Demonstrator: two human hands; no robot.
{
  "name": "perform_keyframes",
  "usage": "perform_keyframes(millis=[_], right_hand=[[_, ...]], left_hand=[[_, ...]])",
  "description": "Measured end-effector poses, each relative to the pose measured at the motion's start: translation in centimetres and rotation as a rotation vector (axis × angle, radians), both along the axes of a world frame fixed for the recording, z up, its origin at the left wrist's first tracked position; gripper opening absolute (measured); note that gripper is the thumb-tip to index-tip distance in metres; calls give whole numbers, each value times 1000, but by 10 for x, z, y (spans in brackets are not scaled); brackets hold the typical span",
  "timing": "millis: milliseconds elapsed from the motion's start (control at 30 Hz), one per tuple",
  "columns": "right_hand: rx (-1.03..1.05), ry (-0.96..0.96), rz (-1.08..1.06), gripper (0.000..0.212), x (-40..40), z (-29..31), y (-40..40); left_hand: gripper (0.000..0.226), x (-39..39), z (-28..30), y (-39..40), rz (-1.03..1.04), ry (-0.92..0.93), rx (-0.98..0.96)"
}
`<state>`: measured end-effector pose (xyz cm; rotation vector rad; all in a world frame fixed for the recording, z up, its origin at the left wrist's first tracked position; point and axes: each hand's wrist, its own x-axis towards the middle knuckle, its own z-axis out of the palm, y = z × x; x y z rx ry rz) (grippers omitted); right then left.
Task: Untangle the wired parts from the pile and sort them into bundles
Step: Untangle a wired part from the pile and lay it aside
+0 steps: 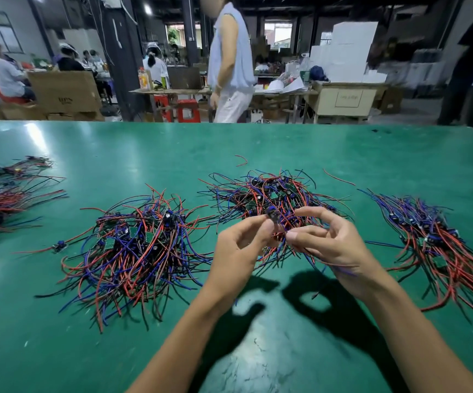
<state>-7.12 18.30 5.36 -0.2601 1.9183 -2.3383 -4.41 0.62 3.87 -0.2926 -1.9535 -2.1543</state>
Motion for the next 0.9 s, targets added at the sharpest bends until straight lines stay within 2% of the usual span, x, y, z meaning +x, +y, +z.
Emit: perform_keyframes(millis=[100,267,400,467,500,600,633,700,767,833,900], right_hand=[[-30,-39,71,64,4,-4,-9],[-81,-55,100,50,7,-5,-15],[69,-63,31,29,7,-5,-17],[201,-10,4,11,7,-9,-22],[337,115,-7,6,8,-13,-25],[831,520,-26,11,18,-32,-39],[936,571,-14,20,23,-36,-45],[1058,601,26,34,29,-42,-54],[1148,596,51,39,31,-43,-59],[1162,611,41,36,30,-41,-59],[1153,610,-5,36,30,-37,-55]], left_hand=[[24,1,2,0,-7,-29,7],[25,-2,1,-4,24,-52,4],[26,-4,11,-12,83,-2,63],[25,-7,16,-27,251,85,59],[23,-9,16,-38,392,148,-14],[27,-13,9,-71,922,282,-525],[29,-13,8,-79,1083,254,-658],[30,-13,4,-88,1276,87,-796],[39,-13,0,-90,1271,-151,-853],[48,-13,-1,-87,1217,-327,-824],[47,-13,3,-79,1215,-292,-796]])
